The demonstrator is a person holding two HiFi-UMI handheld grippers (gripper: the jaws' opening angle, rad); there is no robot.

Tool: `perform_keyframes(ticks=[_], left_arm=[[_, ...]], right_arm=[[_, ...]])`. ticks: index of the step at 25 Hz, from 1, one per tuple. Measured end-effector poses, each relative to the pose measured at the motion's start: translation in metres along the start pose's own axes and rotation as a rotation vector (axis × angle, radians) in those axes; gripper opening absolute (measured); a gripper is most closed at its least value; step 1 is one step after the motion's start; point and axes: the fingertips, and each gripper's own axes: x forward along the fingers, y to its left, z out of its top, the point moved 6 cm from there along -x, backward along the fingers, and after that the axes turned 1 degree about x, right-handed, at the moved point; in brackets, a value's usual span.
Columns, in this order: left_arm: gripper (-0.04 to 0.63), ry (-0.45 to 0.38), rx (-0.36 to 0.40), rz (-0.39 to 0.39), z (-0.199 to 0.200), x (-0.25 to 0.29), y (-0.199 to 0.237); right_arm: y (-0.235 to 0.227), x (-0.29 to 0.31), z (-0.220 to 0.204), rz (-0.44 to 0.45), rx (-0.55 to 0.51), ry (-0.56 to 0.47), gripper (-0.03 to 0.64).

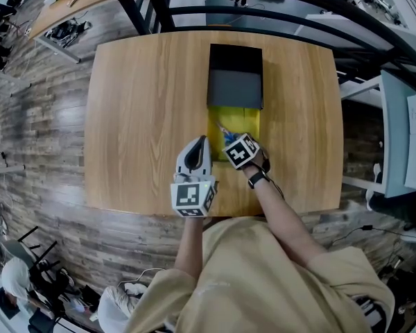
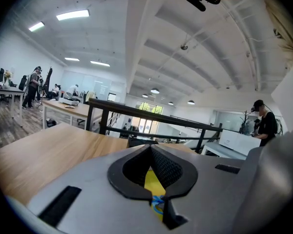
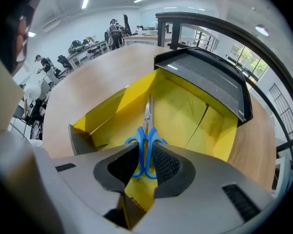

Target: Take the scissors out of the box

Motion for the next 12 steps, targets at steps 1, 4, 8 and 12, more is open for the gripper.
perform_keyframes(ticks=[1, 4, 8, 12], left_arm=[[0.011, -0.004, 0.004, 0.002, 0.001, -0.003, -0.001], [0.011, -0.012, 0.013, 0.006, 0.002, -0.013, -0.003], [0.011, -0.024, 0.017, 0.004, 0.006, -0.024, -0.008], [0.011, -0.039, 0.042, -0.014, 0.009, -0.03, -0.019]], right_arm=[[-0.001, -0.003, -0.001, 0.0, 0.014, -0.018, 0.086], [-0.003, -0.017, -0.007, -0.023, 0.047, -0.068, 0.084], [-0.004, -0.041, -0.008, -0.076, 0.052, -0.144, 0.084], [-0.007, -0.063, -0.012, -0.114, 0.073, -0.207, 0.083]])
